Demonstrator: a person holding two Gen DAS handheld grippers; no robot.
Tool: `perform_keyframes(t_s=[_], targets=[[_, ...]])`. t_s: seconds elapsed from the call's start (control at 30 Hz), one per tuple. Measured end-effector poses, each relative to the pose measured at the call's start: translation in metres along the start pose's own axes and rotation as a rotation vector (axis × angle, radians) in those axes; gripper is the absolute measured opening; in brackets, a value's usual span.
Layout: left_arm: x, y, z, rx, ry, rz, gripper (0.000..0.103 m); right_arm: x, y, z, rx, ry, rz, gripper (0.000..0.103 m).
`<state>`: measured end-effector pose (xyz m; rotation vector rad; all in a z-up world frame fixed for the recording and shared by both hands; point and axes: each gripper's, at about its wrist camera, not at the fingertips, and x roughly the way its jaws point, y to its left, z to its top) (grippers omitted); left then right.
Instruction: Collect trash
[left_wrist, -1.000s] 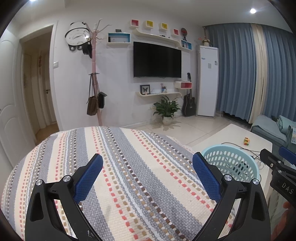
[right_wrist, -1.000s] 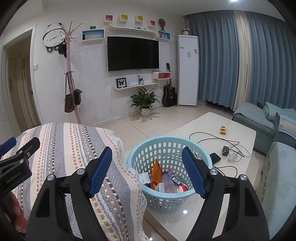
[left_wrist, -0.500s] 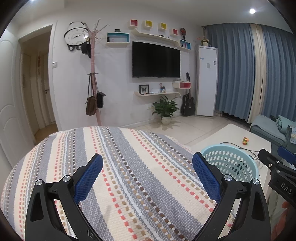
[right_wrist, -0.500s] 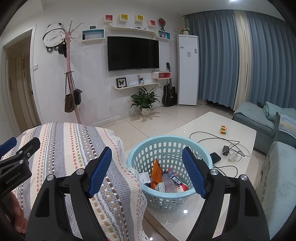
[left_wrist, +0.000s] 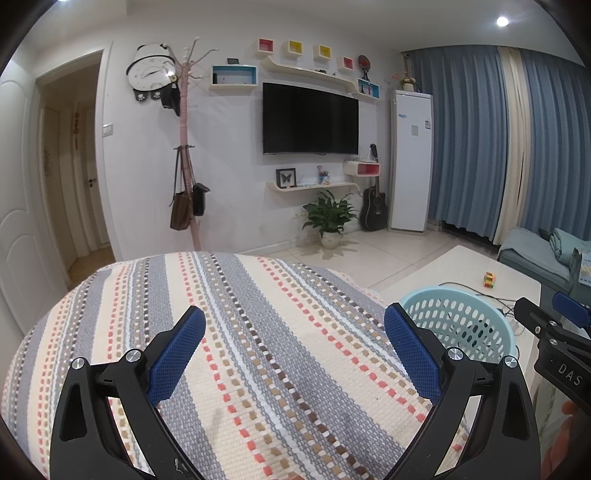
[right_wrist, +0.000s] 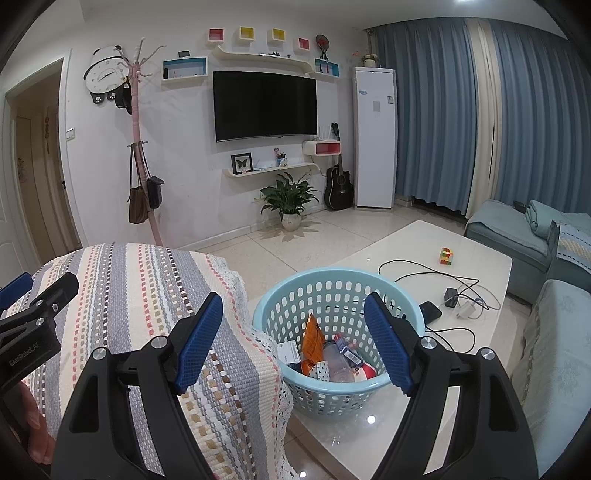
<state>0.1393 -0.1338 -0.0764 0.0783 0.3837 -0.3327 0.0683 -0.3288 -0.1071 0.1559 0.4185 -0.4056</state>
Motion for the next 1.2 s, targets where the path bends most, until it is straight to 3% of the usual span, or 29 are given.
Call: perform_keyframes(t_s=[1.2], targets=[[0.004, 0.011, 0.004, -0.001, 0.005, 0.0, 0.096, 0.006, -0.002, -0.001, 0.02, 0.02, 0.008, 0.075]])
